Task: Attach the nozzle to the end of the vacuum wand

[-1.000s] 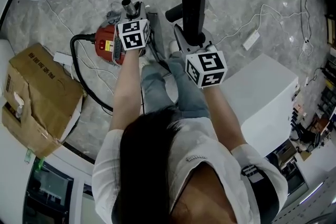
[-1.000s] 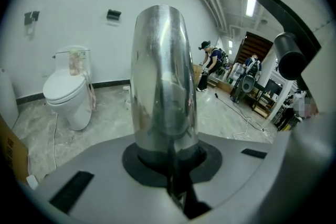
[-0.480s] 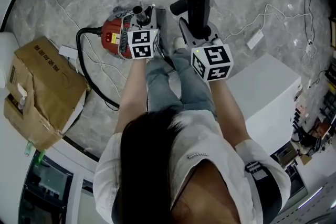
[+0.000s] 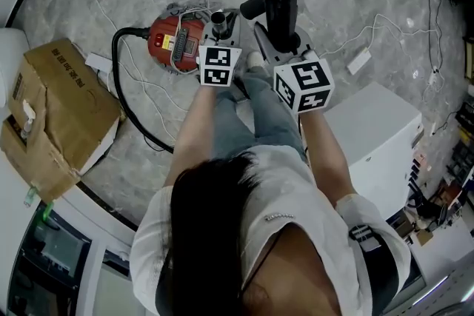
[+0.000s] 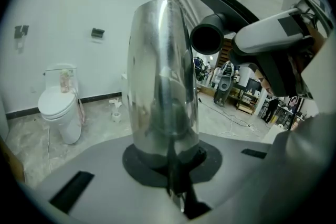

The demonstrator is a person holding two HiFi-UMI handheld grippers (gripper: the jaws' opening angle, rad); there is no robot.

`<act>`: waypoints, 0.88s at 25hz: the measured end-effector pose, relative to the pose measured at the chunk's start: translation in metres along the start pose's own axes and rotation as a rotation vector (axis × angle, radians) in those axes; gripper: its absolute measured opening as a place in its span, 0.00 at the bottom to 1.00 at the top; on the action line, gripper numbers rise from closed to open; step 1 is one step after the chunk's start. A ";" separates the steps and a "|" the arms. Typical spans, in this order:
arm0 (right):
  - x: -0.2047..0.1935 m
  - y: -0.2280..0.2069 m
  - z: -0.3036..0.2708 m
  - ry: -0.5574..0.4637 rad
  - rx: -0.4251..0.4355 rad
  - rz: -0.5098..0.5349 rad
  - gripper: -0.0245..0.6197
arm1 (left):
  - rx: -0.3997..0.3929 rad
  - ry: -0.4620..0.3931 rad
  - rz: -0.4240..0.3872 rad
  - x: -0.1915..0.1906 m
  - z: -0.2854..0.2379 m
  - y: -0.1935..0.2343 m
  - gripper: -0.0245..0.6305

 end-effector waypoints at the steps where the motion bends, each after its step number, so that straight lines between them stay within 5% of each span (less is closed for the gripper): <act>1: 0.001 0.004 0.003 0.002 0.011 0.009 0.23 | -0.003 -0.001 -0.004 0.000 0.003 -0.004 0.07; 12: 0.000 0.030 0.028 0.117 0.106 0.143 0.23 | -0.033 0.006 -0.061 -0.001 0.019 -0.039 0.07; 22: -0.008 0.028 0.041 0.127 0.085 0.125 0.23 | -0.039 -0.007 -0.073 0.003 0.021 -0.056 0.07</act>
Point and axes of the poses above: the fingertips, and each gripper's own axes: z backward along the fingers, y to its left, x out of its top, the point moved 1 cm from there along z, backward along the fingers, and after that the axes turned 3 degrees about z, right-handed, at the moved point
